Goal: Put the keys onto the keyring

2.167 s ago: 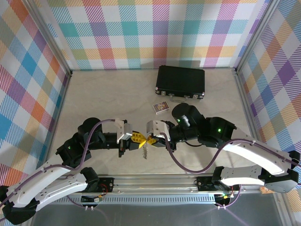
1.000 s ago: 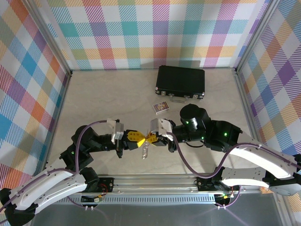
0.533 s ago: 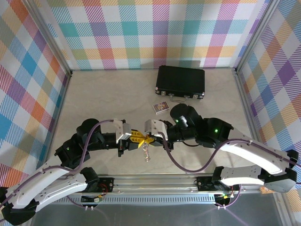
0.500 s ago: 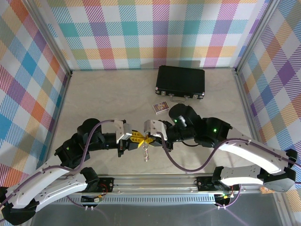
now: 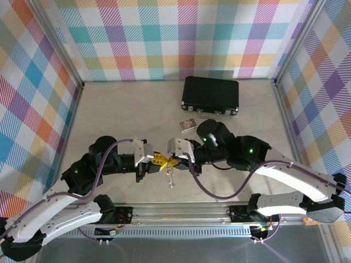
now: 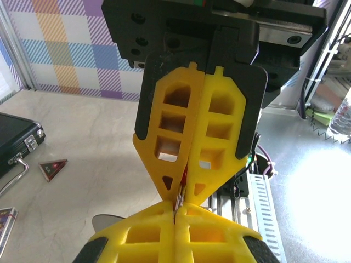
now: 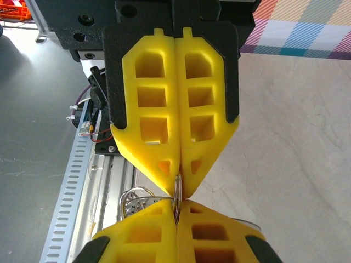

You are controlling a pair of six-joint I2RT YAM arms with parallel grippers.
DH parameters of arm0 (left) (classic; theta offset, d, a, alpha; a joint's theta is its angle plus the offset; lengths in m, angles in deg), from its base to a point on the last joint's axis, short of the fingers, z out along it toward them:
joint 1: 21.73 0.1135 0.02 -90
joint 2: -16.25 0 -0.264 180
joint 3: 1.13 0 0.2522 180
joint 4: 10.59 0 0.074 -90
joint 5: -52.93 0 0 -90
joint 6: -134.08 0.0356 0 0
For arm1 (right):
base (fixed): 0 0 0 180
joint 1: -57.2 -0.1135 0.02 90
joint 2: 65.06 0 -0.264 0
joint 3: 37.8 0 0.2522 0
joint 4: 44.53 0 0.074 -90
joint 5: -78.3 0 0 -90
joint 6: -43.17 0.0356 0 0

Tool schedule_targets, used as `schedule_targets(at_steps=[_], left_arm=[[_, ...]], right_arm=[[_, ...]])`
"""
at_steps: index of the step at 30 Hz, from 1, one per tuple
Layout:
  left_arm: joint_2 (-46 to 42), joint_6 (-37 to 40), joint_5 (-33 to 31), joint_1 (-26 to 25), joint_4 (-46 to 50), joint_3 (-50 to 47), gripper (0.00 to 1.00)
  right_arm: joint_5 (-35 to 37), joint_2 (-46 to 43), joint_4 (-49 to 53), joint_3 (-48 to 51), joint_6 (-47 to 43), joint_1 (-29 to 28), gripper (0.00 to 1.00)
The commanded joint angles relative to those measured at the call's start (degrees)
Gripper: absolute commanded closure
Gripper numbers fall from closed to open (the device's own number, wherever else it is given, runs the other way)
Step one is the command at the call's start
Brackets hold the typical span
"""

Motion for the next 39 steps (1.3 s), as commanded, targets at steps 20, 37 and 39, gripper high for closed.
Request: schedule_targets(at_steps=[20, 37, 39], left_arm=[[-3.27, -10.81, 8.13, -0.5, -24.61, -4.62, 1.0], [-2.93, -10.58, 7.71, -0.51, -24.75, -5.74, 1.0], [-2.79, -10.75, 7.67, -0.52, -25.06, -5.86, 1.0]], right_arm=[[-2.46, -10.52, -13.16, 9.06, 2.7, -0.3, 0.85], [-3.75, -12.8, -18.89, 11.6, 4.51, -0.3, 0.7], [-3.92, -12.37, -19.72, 11.8, 4.57, -0.34, 0.7]])
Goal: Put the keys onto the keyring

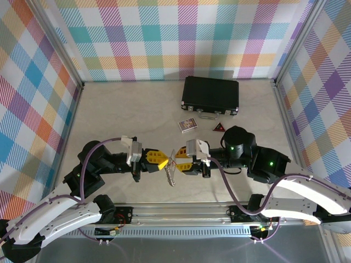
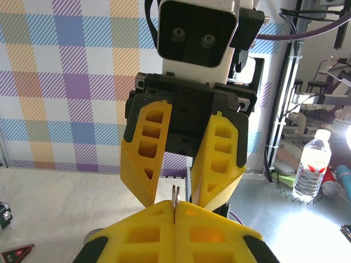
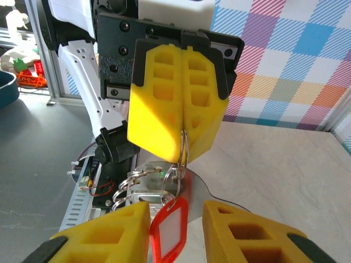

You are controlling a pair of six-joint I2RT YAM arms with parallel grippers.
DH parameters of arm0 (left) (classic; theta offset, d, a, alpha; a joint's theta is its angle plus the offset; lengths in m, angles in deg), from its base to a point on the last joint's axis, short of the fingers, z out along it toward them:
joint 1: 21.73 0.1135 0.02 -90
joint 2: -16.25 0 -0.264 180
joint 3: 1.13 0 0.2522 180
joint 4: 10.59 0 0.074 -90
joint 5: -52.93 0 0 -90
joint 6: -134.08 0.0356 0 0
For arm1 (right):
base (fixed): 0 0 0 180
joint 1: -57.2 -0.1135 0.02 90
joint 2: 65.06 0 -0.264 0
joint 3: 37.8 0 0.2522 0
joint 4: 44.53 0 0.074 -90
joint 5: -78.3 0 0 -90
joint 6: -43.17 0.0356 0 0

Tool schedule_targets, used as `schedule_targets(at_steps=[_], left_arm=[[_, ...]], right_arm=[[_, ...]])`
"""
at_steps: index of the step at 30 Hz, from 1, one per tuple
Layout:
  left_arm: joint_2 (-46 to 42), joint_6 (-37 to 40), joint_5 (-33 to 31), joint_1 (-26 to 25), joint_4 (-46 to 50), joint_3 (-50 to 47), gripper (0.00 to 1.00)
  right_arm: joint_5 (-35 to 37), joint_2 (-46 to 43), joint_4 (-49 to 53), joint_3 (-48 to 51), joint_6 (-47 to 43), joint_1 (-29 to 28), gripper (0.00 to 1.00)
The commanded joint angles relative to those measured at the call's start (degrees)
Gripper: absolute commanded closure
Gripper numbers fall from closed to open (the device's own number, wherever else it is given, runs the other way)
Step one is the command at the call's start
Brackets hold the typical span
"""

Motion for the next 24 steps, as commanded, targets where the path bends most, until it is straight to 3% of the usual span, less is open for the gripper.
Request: schedule_targets(at_steps=[1, 18, 24], left_arm=[[-0.16, -0.22, 0.97, -0.46, -3.24, -0.53, 1.0], [0.08, -0.17, 1.28, -0.5, -2.57, -0.85, 1.0], [0.08, -0.58, 1.6, -0.45, -3.22, -1.04, 1.0]], right_arm=[[-1.06, 0.56, -3.64, 0.8, 0.88, -0.25, 0.71], [-1.84, 0.49, -6.75, 2.18, 1.27, -0.14, 0.73], [-2.11, 0.69, -6.84, 2.43, 1.46, -0.03, 0.81]])
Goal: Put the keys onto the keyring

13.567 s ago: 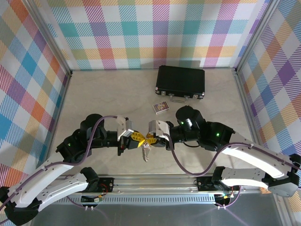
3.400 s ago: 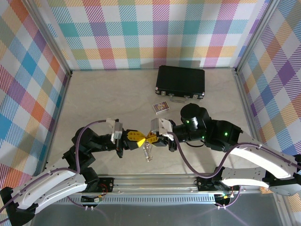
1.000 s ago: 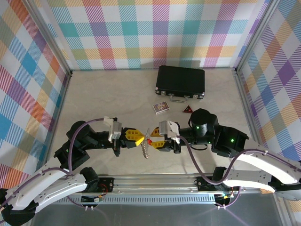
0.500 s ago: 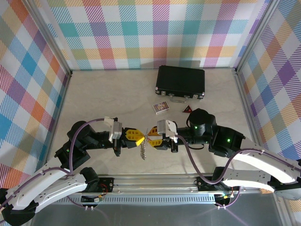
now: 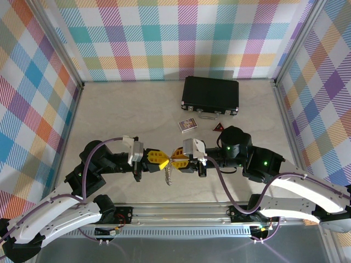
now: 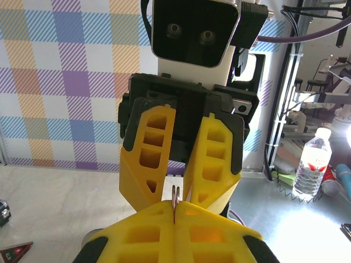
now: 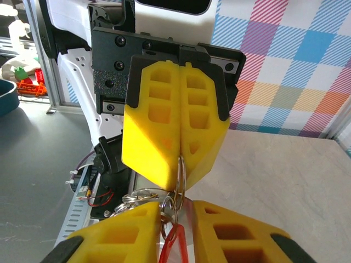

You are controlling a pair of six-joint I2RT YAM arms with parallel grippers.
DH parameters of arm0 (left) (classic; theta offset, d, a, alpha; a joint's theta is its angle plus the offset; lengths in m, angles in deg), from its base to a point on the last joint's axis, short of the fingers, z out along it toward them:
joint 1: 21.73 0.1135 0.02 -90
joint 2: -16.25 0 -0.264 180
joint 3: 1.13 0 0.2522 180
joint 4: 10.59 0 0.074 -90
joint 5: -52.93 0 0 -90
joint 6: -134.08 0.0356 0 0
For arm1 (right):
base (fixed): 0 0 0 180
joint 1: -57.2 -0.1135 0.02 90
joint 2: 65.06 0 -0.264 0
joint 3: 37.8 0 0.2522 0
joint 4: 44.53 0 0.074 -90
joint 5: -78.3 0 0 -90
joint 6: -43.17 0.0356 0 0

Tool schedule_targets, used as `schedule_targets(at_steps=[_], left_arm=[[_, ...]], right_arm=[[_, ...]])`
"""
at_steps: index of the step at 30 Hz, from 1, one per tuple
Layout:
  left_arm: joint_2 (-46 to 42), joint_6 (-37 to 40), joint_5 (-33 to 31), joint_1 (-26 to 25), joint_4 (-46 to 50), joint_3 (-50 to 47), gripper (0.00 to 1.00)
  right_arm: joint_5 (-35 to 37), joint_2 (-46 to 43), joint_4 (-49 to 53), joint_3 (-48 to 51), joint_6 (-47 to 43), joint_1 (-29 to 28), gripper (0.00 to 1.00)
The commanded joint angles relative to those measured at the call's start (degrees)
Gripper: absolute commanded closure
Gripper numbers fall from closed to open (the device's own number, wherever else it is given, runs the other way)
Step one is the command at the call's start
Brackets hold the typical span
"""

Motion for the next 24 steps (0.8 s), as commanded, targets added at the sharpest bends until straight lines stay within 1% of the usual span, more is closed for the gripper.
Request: schedule_targets(at_steps=[1, 4, 7, 10, 11, 13, 22, 24], left_arm=[[-0.46, -0.66, 1.54, -0.45, -2.77, -0.62, 1.0], [-0.37, -0.43, 1.65, -0.5, -2.27, -0.29, 1.0], [-0.26, -0.32, 1.69, -0.51, -1.82, -0.25, 1.0], [-0.06, -0.05, 1.38, -0.47, -1.65, -0.2, 1.0], [0.08, -0.06, 1.45, -0.44, -1.7, -0.14, 1.0], [0.32, 0.06, 1.47, -0.49, -1.7, 0.06, 1.0], [0.95, 0.47, 1.64, -0.5, -1.07, 0.77, 1.0], [1.02, 0.81, 1.46, -0.43, 0.12, 1.13, 1.0]], right_arm=[[-1.41, -0.37, -2.43, 0.84, 0.34, -0.05, 0.82], [-1.5, -0.51, -2.58, 0.88, 0.38, -0.06, 0.84], [-1.65, -0.48, -2.74, 0.92, 0.38, -0.04, 0.84], [-2.18, -0.07, -2.43, 0.57, 0.23, 0.02, 0.76], [-2.36, 0.04, -2.42, 0.41, 0.2, 0.0, 0.75], [-2.4, 0.17, -2.38, 0.31, 0.12, 0.04, 0.75], [-2.04, 0.67, -1.67, -0.19, -0.19, 0.57, 0.98], [-1.26, 0.96, -0.35, -0.86, -0.73, 0.57, 1.0]])
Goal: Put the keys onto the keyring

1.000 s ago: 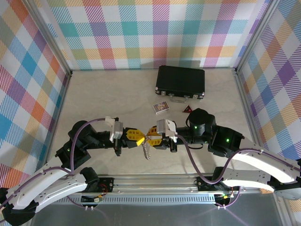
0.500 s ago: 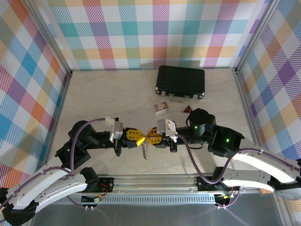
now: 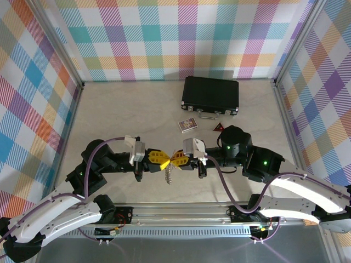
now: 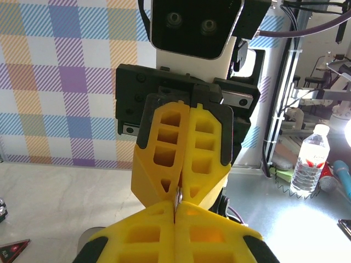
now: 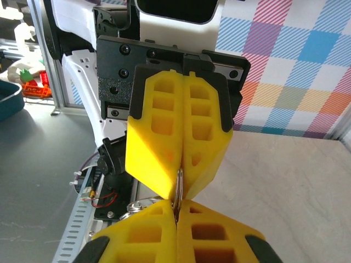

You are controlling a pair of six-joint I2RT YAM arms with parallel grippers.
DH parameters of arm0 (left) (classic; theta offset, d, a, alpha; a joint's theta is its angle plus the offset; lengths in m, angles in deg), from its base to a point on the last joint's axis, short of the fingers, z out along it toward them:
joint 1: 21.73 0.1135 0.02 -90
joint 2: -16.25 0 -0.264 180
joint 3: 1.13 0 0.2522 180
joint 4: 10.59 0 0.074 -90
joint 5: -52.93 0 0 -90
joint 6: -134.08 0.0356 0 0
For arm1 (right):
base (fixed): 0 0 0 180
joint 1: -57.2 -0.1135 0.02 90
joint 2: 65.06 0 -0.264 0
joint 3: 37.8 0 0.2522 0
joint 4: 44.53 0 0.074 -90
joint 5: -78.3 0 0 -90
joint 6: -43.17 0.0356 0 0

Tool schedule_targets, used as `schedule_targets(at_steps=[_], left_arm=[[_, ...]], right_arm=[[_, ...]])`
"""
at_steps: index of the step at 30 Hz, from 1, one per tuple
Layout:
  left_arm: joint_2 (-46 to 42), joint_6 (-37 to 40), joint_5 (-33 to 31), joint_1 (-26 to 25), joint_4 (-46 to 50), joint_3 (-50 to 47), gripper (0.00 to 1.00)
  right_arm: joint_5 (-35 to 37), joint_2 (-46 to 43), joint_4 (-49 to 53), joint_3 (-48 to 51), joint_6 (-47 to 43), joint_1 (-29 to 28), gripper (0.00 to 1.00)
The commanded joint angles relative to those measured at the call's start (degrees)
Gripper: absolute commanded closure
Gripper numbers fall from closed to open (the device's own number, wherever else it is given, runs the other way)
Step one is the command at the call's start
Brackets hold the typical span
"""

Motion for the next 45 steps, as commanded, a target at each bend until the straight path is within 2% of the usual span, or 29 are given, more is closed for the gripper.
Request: schedule_targets(at_steps=[1, 3, 6, 9, 15, 20, 23, 30, 34, 37, 42, 45], left_arm=[[0.15, 1.19, 0.57, -0.47, 1.49, 1.69, 1.0], [0.22, 3.55, -0.56, -0.46, 6.06, 3.21, 1.0], [0.77, 8.12, -4.2, -0.45, 16.27, 6.55, 0.91], [2.36, 10.61, -5.87, -0.47, 24.38, 9.22, 0.9], [4.15, 11.23, -5.41, -0.49, 27.26, 10.44, 0.88], [5.03, 11.27, -5.43, -0.46, 27.07, 10.36, 0.9], [5.01, 10.64, -4.93, -0.46, 25.29, 9.44, 0.99], [2.76, 6.64, -2.92, -0.5, 16.3, 6.66, 1.0], [0.79, 3.9, -1.27, -0.56, 9.69, 4.76, 1.0], [-0.66, 1.76, -0.26, -0.57, 3.51, 2.66, 1.0], [-0.09, -1.18, 2.07, -0.52, -3.74, 0.57, 1.0], [0.48, -3.53, 3.34, -0.54, -7.69, -0.61, 1.0]], right_arm=[[0.41, 1.04, 0.91, -1.37, -1.37, 0.06, 1.0], [1.62, 1.39, 3.32, -2.4, -2.22, 0.06, 1.0], [3.48, 2.77, 9.15, -5.36, -4.04, 0.06, 1.0], [4.63, 4.94, 14.3, -8.21, -5.3, 0.06, 1.0], [5.55, 8.43, 19.39, -11.44, -5.4, 0.06, 1.0], [4.98, 10.66, 21.25, -12.82, -5.18, 0.06, 1.0], [4.3, 10.99, 21.22, -12.96, -4.71, 0.06, 1.0], [4.31, 10.3, 20.1, -12.46, -3.93, 0.06, 1.0], [3.54, 7.95, 15.89, -9.95, -2.89, 0.06, 0.86], [2.74, 5.14, 11.51, -7.37, -1.48, 0.09, 0.83], [1.46, 3.1, 8.04, -5.6, 0.27, 0.32, 0.83], [1.63, 2.81, 7.92, -5.34, 0.4, 0.41, 0.87]])
